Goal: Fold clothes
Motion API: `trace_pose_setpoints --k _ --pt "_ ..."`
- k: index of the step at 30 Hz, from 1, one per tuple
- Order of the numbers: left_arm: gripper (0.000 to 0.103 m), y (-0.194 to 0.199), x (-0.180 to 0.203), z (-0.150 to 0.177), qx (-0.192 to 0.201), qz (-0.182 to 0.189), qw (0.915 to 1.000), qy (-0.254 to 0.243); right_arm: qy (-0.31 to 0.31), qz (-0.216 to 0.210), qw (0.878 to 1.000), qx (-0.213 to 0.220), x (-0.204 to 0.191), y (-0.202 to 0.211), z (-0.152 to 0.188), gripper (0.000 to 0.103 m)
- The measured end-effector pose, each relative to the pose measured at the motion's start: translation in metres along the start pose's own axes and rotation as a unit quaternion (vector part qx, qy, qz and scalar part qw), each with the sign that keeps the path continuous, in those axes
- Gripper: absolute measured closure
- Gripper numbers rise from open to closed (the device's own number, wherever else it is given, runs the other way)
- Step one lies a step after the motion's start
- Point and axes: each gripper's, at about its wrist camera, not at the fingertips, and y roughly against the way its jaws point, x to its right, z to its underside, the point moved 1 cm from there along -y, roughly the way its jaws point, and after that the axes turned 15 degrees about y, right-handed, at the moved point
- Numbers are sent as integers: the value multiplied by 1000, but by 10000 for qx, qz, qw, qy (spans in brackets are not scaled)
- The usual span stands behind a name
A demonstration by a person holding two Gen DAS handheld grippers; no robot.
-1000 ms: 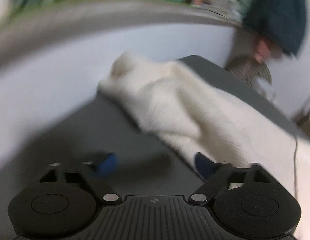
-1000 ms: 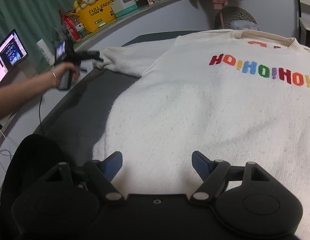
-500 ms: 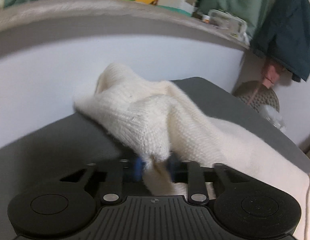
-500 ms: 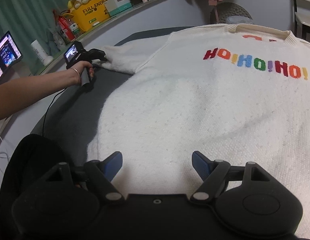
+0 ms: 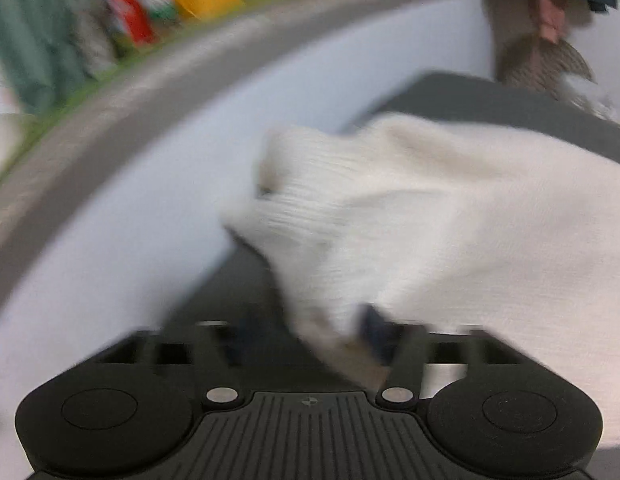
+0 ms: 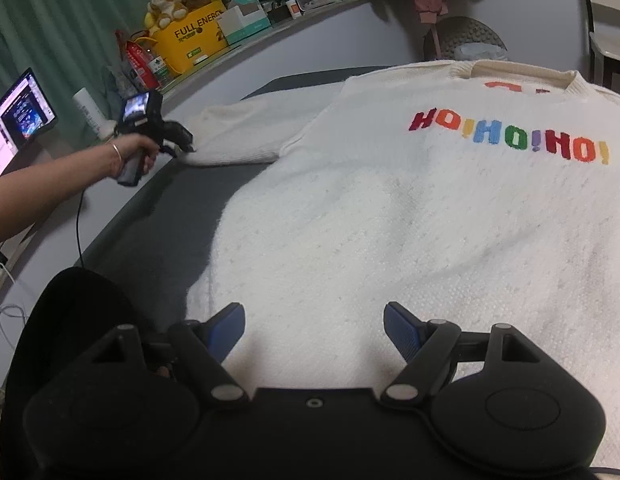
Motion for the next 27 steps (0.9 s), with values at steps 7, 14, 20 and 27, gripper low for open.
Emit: trace_pose_setpoints --k 7,14,20,27 --pt "8 82 -6 32 558 1072 9920 -371 630 365 9962 -477 -20 27 6 27" --pt "8 216 -13 102 297 3527 9034 -2421 1580 1287 9698 -1337 -50 46 37 27" --pt "8 303 -17 157 -68 4099 8014 -4356 1805 1334 9693 -1003 -85 63 47 27" --pt "8 401 -54 150 325 3964 8220 -4075 1984 2251 9537 -220 -114 141 46 27"
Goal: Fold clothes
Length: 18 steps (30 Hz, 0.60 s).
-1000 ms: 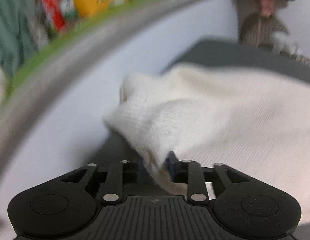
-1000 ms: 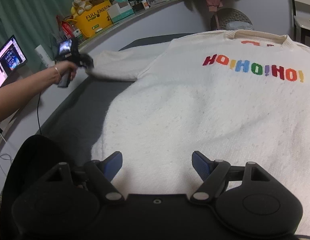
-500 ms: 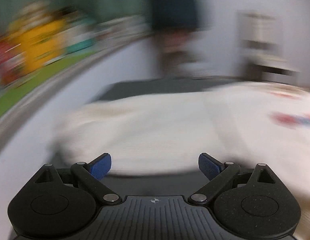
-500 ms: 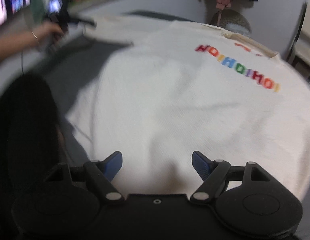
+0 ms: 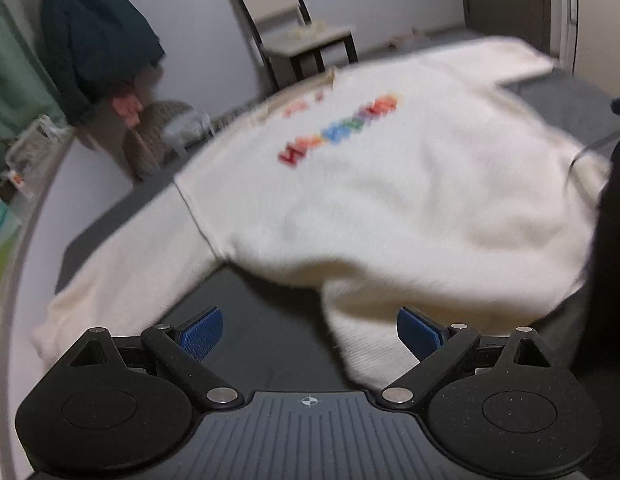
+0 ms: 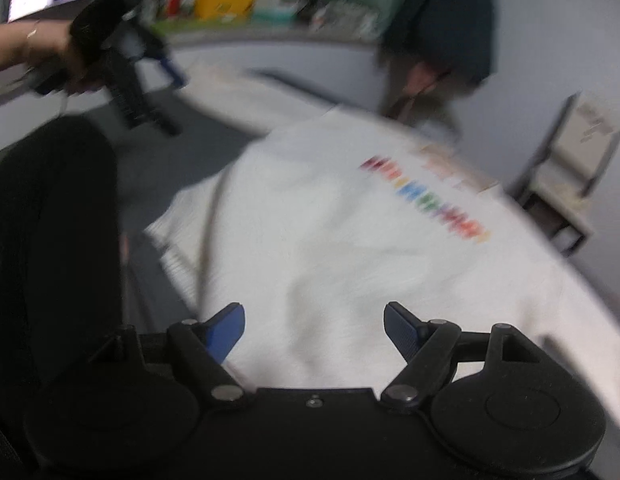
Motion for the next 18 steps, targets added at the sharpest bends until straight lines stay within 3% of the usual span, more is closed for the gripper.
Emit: trace_pose_setpoints --k 2,6,11,14,18 --pt "8 33 13 2 35 -68 10000 30 -343 331 9987 151 18 32 5 27" --pt "8 92 45 13 283 -185 9994 -14 -1330 587 9874 633 49 100 22 27" --pt "8 170 76 33 861 -209 9961 24 -1641 1063 9687 1527 53 181 40 27" --pt "8 208 90 37 1175 -216 9928 -44 -1852 1264 9504 2154 63 239 41 27" --pt "8 235 107 37 1469 -60 9890 -174 -2265 1160 9153 3122 79 318 37 16"
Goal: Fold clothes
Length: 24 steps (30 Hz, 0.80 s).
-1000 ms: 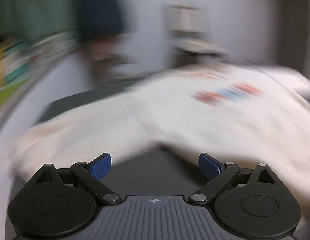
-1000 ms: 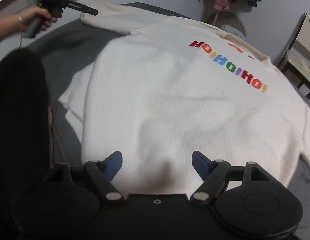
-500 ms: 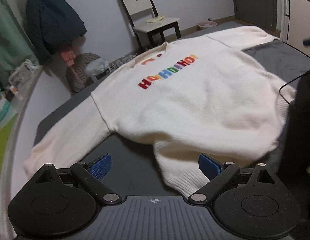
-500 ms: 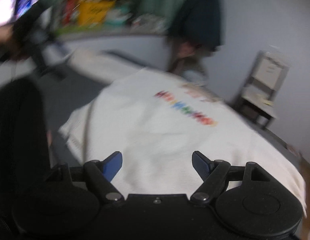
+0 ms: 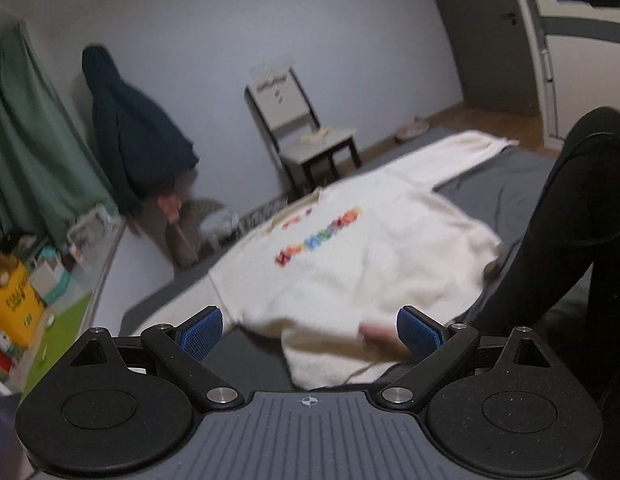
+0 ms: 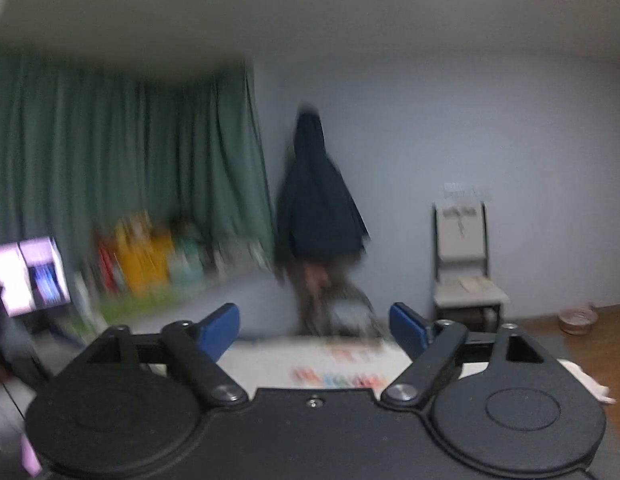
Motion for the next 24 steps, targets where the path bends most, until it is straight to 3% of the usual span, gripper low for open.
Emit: trace_pose_setpoints --k 3,6,10,13,17,24 --pt "8 16 11 -5 189 129 9997 -62 -473 -350 9969 514 7 32 -30 15" --pt "8 8 17 -1 198 312 9993 -20 -579 -435 9947 727 7 54 -45 13" --pt "8 -8 25 11 89 505 9987 37 -323 -67 9972 664 0 66 -44 8" --pt "8 -16 31 19 -11 606 9982 38 -61 226 9992 313 -11 58 -27 8" --pt "8 -19 42 18 -25 566 9983 -96 78 281 9990 -327 -17 37 7 8" --pt "8 -12 66 -34 177 396 9962 -757 643 543 9842 -1558 -27 -23 91 9"
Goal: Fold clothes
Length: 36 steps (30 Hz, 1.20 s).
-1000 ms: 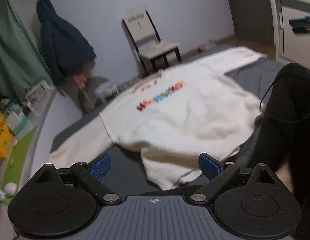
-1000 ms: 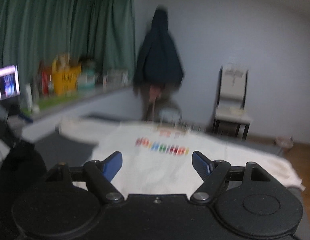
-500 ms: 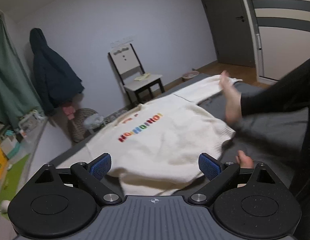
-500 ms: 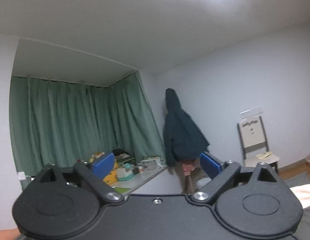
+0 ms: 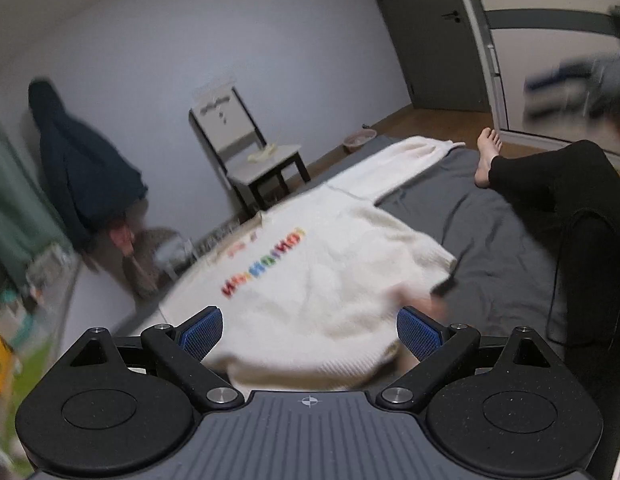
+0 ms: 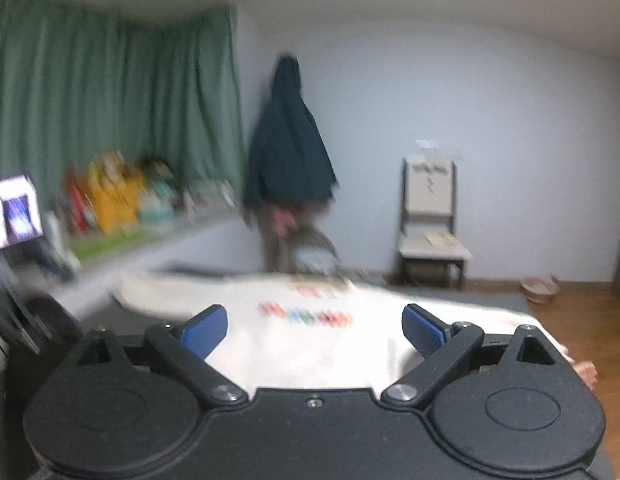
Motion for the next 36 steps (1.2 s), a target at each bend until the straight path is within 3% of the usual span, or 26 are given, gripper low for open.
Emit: trace_pose_setpoints --k 4,8,11,14,20,23,25,26,27,30,33,36 --pt "8 -2 8 -17 169 -516 9964 -659 278 -49 9991 -328 -23 -34 24 9" --pt "4 -26 13 12 -287 -1103 9849 -1305 506 -237 9976 -415 -49 -41 35 9" --pt "2 -50 16 52 -855 -1054 9765 -1672 546 -454 9964 -469 -63 -44 36 9" --pt "2 -87 14 95 -1419 -820 9719 -1688 631 -491 9955 -515 -71 -42 38 9" --pt "2 -170 -7 141 -1513 -1104 9709 -1493 637 -451 9922 -972 -80 -55 41 9" --pt "12 -206 -10 157 -1630 -1075 9681 -1571 867 -508 9869 -1262 -87 -80 48 9" --pt "29 -230 -11 169 -1788 -1076 9640 -1651 1019 -545 9826 -1455 -92 -97 52 9" --pt "44 -243 -13 175 -1949 -1100 9605 -1652 1095 -564 9802 -1550 -95 -105 54 9" --pt "48 -256 -15 183 -2136 -1124 9559 -1673 1171 -583 9776 -1646 -97 -113 56 9" --pt "49 -278 -16 206 -2388 -1175 9453 -1888 1732 -672 9613 -2032 -105 -152 77 10" --pt "49 -283 -13 215 -2456 -1113 9430 -1951 2122 -774 9429 -2449 -105 -190 98 17" --pt "49 -281 -2 214 -2291 -1049 9425 -2197 2284 -781 9330 -2669 -100 -214 109 17"
